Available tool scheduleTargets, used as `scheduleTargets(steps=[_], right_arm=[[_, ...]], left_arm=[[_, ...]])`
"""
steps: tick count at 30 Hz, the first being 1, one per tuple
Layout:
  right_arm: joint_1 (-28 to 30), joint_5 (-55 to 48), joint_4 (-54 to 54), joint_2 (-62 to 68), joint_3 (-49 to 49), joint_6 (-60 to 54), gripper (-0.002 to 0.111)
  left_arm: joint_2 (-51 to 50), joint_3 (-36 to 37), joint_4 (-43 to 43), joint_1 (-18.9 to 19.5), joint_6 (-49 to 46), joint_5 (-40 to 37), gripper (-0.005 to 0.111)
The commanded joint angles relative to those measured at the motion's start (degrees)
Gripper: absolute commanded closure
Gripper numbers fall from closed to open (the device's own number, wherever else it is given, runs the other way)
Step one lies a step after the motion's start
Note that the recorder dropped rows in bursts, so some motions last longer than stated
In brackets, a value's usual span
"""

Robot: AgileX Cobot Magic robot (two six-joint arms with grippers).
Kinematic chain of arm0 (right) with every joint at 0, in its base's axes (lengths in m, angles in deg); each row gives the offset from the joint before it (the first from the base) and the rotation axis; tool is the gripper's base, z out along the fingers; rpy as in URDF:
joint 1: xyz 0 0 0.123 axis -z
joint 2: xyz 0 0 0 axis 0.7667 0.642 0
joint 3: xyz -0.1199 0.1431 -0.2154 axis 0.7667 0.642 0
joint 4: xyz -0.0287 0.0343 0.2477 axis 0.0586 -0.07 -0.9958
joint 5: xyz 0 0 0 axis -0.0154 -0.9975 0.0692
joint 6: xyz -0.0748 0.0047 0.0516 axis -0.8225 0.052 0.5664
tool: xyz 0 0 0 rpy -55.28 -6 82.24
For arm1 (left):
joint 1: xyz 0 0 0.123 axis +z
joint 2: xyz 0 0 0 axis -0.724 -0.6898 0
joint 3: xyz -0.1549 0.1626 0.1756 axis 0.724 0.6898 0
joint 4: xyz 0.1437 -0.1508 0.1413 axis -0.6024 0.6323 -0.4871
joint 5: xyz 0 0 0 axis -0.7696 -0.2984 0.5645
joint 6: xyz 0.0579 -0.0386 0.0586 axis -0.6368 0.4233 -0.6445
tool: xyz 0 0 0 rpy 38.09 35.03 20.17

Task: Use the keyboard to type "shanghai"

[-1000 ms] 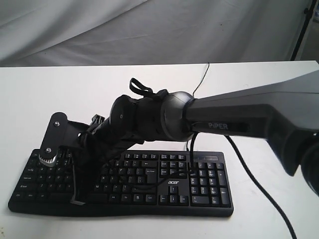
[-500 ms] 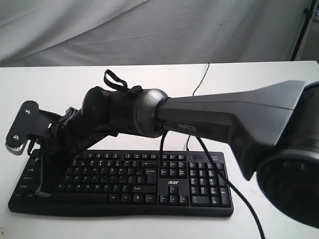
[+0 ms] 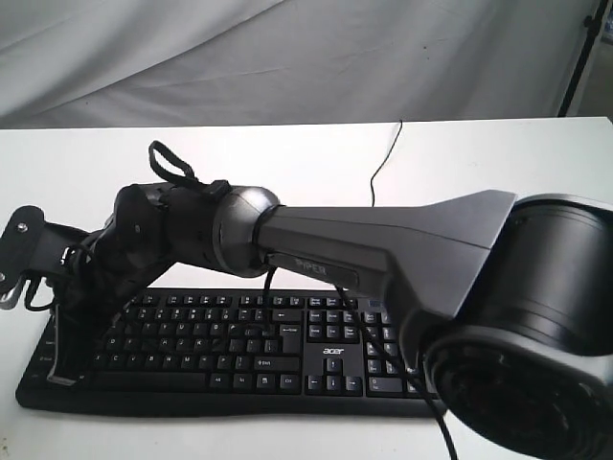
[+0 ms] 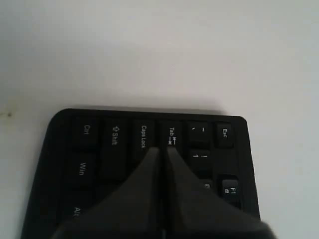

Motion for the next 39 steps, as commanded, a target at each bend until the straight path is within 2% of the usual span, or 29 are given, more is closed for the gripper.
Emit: scheduleTargets(steps=[1, 39], right_arm=[[-0.08, -0.22, 0.52, -0.11, -0.54, 0.40, 0.108], [-0.59, 2.11, -2.95, 2.78, -0.54, -1.15, 0.108]], left_arm=[[-0.18, 0.03, 0.23, -0.23, 0.07, 0.14, 0.106], [-0.18, 0.03, 0.23, -0.23, 0.07, 0.14, 0.106]])
